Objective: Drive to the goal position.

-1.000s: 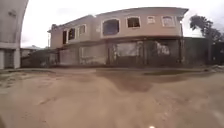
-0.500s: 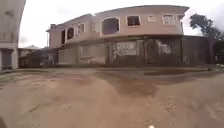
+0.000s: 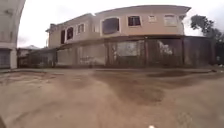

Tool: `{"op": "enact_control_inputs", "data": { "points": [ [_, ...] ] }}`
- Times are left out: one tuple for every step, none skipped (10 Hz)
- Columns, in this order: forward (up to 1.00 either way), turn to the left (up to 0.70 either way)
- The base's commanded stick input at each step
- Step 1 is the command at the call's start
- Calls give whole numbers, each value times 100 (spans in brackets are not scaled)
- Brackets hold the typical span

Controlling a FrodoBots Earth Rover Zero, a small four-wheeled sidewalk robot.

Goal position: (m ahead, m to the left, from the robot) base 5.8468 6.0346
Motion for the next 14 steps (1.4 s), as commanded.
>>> {"op": "enact_control_inputs", "data": {
  "points": [
    [50, 0],
    [50, 0],
    [50, 0],
    [50, 0],
    [50, 0],
    [50, 0],
    [50, 0],
    [50, 0],
    [50, 0],
    [50, 0],
    [50, 0],
    [50, 0],
    [50, 0],
    [50, 4]
  ]
}}
